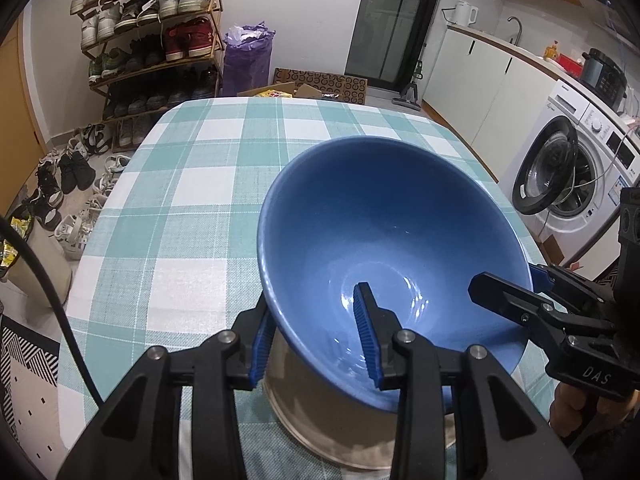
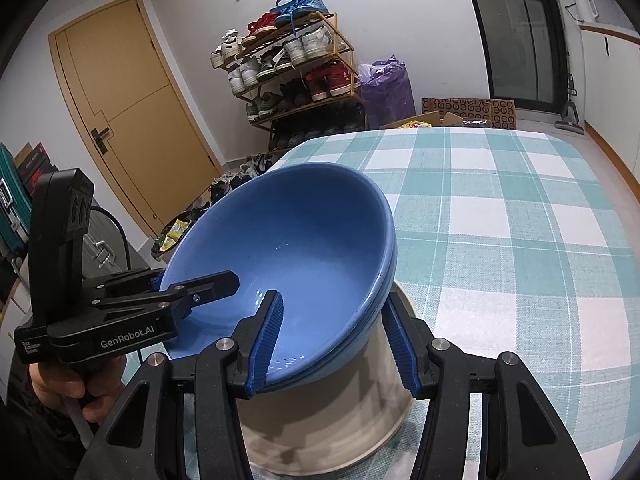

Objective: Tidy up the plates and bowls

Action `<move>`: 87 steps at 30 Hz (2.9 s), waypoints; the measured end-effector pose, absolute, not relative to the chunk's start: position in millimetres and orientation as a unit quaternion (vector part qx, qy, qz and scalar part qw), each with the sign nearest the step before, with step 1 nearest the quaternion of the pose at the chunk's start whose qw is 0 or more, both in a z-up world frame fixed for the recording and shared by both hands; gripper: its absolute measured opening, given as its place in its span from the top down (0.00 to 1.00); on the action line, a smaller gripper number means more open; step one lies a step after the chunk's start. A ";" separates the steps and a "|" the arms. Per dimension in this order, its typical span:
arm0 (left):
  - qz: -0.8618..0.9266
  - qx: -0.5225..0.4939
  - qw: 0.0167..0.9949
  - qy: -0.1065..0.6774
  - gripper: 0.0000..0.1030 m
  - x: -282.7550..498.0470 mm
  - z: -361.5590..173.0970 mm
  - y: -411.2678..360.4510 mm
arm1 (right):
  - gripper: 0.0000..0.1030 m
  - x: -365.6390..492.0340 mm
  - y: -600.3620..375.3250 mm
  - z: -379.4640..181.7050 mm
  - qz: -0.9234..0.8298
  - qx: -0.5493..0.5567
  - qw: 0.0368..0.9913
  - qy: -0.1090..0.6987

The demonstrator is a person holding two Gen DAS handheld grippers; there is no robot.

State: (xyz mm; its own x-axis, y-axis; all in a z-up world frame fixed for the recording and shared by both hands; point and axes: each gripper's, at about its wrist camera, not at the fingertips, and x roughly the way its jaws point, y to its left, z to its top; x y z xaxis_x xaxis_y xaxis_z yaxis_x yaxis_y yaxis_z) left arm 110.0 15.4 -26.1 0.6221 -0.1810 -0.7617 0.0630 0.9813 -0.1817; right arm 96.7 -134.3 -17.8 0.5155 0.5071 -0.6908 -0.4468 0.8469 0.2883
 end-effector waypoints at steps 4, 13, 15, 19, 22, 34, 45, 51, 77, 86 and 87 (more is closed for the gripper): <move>-0.074 -0.064 0.899 0.427 0.61 109.9 -26.0 14.5 | 0.49 99.1 -136.9 -19.7 0.276 0.042 0.868 0.410; -0.098 -0.038 0.906 0.411 0.24 101.3 -17.8 11.4 | 0.33 96.9 -134.6 -17.8 0.282 0.031 0.871 0.401; -0.094 -0.016 0.911 0.402 0.16 94.6 -13.2 10.3 | 0.29 94.4 -134.2 -14.6 0.287 0.028 0.873 0.395; -0.086 -0.007 0.920 0.383 0.06 82.1 -5.6 17.6 | 0.17 86.4 -137.2 -3.2 0.290 0.024 0.883 0.367; -0.072 -0.006 0.929 0.364 0.00 69.9 -3.7 24.4 | 0.03 79.4 -142.7 2.8 0.293 0.023 0.889 0.350; 0.000 -0.016 0.951 0.308 0.00 33.6 -15.0 46.5 | 0.01 45.0 -163.8 -6.0 0.294 0.008 0.904 0.311; 0.016 -0.007 0.958 0.288 0.00 7.6 -40.1 49.4 | 0.01 7.2 -175.3 -22.0 0.291 0.003 0.913 0.285; 0.015 0.002 0.960 0.278 0.00 0.1 -43.9 45.3 | 0.01 -2.8 -176.1 -26.0 0.277 0.007 0.920 0.279; 0.003 -0.013 0.966 0.257 0.00 -14.9 -38.6 41.6 | 0.01 -38.6 -162.1 -30.2 0.299 -0.037 0.923 0.239; 0.002 -0.006 0.968 0.250 0.00 -19.1 -33.9 37.5 | 0.01 -40.5 -169.1 -25.8 0.294 -0.026 0.928 0.226; 0.002 -0.006 0.968 0.249 0.00 -19.0 -33.4 37.6 | 0.01 -40.7 -169.2 -25.6 0.295 -0.025 0.928 0.226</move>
